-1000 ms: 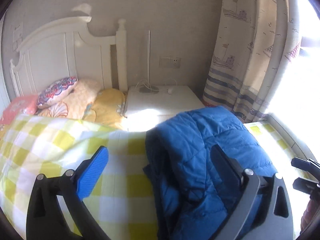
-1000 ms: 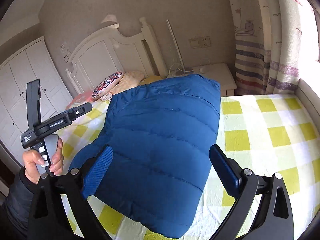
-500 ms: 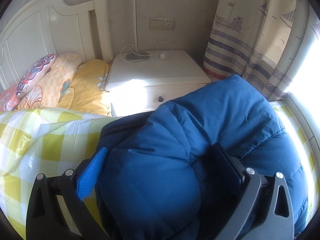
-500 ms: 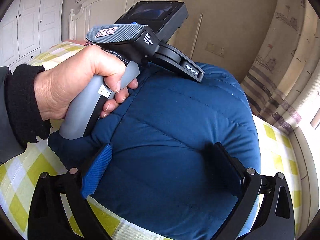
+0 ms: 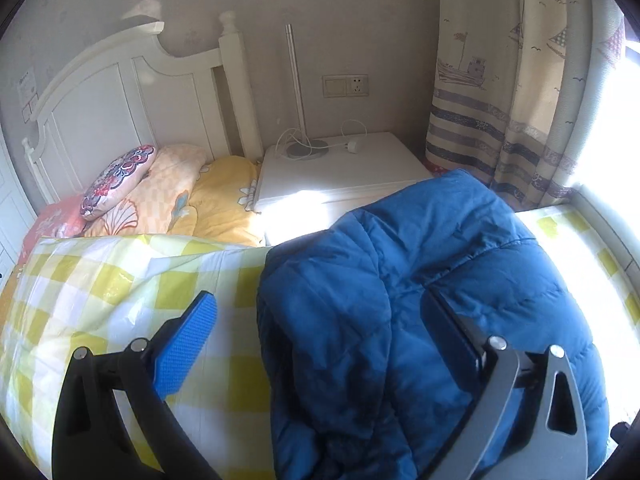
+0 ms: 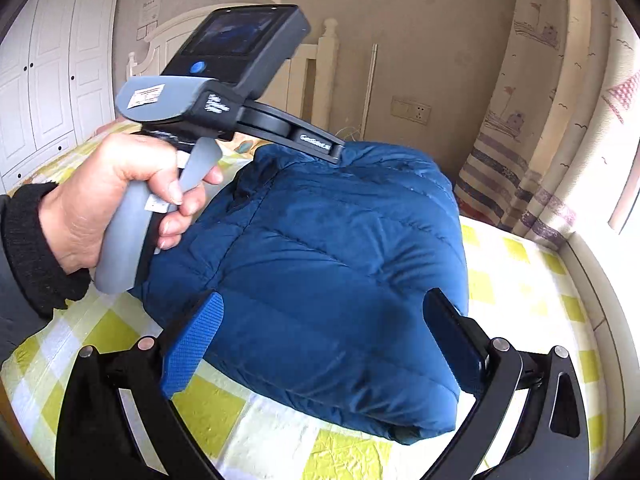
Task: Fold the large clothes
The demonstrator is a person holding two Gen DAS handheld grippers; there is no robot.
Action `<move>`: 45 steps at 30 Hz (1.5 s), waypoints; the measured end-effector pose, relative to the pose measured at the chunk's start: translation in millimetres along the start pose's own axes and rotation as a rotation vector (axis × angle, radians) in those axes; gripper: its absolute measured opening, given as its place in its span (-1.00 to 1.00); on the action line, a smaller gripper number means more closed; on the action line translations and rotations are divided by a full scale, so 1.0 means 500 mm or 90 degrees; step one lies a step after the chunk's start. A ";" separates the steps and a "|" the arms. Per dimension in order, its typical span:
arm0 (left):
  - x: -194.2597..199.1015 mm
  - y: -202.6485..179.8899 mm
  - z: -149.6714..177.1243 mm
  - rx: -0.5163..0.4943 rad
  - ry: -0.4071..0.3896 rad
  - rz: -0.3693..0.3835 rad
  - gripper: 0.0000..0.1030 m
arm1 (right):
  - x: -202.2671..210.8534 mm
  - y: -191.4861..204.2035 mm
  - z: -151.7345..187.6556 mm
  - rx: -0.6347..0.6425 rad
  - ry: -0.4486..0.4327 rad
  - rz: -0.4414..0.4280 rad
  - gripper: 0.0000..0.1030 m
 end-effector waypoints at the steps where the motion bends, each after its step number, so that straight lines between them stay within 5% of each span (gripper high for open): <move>1: 0.043 -0.002 0.021 0.006 -0.020 0.012 0.95 | 0.008 -0.016 0.015 -0.018 0.001 0.008 0.90; 3: 0.088 -0.004 0.082 0.000 -0.029 0.000 0.96 | -0.014 -0.037 0.056 -0.045 0.041 0.003 0.90; 5: 0.068 -0.018 0.159 -0.023 0.014 -0.001 0.96 | -0.056 -0.046 0.094 -0.046 0.086 0.011 0.91; 7: 0.062 -0.010 0.191 0.022 -0.007 0.040 0.96 | -0.061 -0.043 0.108 -0.018 0.106 0.035 0.91; 10: 0.084 0.027 0.202 0.103 0.049 0.061 0.96 | -0.001 -0.038 0.096 -0.057 0.086 0.002 0.91; 15: 0.312 0.064 0.139 0.089 -0.103 0.021 0.95 | 0.168 -0.054 0.024 -0.077 -0.039 0.030 0.91; 19: 0.496 0.068 0.124 0.024 -0.197 -0.074 0.96 | 0.289 -0.058 -0.018 -0.088 -0.139 0.071 0.91; 23: 0.587 0.044 0.182 0.005 -0.265 -0.039 0.96 | 0.332 -0.060 0.019 -0.110 -0.171 0.098 0.91; 34: 0.539 -0.027 0.429 0.030 -0.181 -0.058 0.96 | 0.303 -0.045 0.212 -0.146 -0.078 0.089 0.91; 45: 0.557 -0.023 0.485 0.061 -0.155 -0.040 0.96 | 0.349 -0.001 0.245 -0.118 -0.110 0.068 0.91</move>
Point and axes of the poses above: each gripper's, at about its wrist camera, not at the fingertips, and x roughly against the way its jaws point, y to its left, z to its underside, the point moved 10 cm from there along -x, roughly the way its jaws point, and after that the axes turned 1 degree about x, right-handed, at the moved point
